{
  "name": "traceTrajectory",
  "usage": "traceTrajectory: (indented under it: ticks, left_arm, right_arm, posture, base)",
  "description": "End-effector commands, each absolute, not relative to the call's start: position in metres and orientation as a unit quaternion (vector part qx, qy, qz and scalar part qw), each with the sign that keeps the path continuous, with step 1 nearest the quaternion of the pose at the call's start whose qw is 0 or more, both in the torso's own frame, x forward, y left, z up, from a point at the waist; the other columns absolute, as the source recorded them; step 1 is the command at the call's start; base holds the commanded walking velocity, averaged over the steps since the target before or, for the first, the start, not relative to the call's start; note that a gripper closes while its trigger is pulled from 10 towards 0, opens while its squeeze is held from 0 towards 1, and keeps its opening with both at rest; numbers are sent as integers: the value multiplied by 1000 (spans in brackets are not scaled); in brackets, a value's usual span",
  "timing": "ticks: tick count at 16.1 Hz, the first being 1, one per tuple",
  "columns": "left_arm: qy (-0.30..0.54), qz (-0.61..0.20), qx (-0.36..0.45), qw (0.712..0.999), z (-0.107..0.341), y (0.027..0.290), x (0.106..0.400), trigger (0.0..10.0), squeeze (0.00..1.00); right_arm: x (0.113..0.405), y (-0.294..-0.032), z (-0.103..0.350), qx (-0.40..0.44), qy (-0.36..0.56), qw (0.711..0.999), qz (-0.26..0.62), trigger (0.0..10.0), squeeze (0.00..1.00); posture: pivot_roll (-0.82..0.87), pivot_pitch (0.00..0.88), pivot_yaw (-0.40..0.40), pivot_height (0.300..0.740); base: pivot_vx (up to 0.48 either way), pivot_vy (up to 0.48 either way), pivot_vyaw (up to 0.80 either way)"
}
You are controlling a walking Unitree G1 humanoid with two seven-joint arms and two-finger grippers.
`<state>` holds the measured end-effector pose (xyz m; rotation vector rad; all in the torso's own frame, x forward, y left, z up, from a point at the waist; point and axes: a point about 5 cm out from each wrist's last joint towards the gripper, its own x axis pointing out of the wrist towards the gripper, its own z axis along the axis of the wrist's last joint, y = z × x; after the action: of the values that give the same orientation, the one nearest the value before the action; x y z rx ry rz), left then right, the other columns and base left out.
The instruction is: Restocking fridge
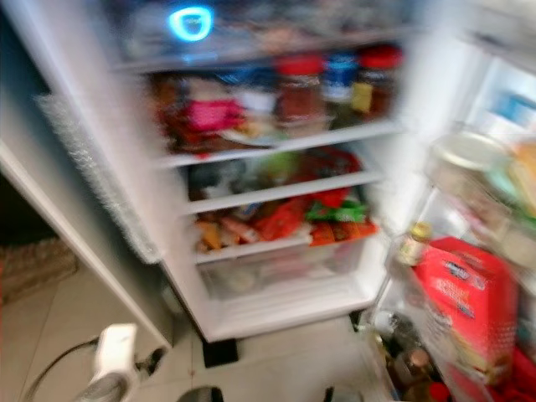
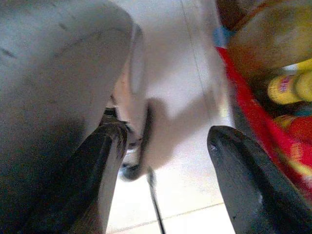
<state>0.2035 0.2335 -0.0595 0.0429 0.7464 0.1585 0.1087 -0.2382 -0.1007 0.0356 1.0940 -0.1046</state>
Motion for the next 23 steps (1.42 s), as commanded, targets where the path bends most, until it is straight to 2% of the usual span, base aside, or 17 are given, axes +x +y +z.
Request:
traceTrajectory:
  ticks: [1,9,12,18,23]
  left_arm:
    - [374,67,20,925,-62,225,203,10000,0]
    - [403,69,29,912,-68,232,193,10000,0]
    - [419,60,35,905,-71,231,189,10000,0]
    - [439,63,33,896,-76,230,180,10000,0]
    - [451,47,33,891,-80,222,177,10000,0]
  right_arm:
    - [110,-231,-102,30,516,855,-41,10000,0]
    - [110,-229,-102,36,518,854,-44,10000,0]
    - [113,-229,-101,42,507,860,-48,10000,0]
    - [112,-228,-102,42,510,858,-47,10000,0]
    - [106,-226,-104,49,514,855,-58,10000,0]
  posture:
    - [-87,0,83,629]
    - [-87,0,92,629]
    - [-83,0,91,629]
    - [-75,0,85,739]
    - [-94,0,87,740]
  base:
    - [0,454,0]
    - [0,453,0]
    - [0,119,0]
    - [0,0,0]
    - [0,0,0]
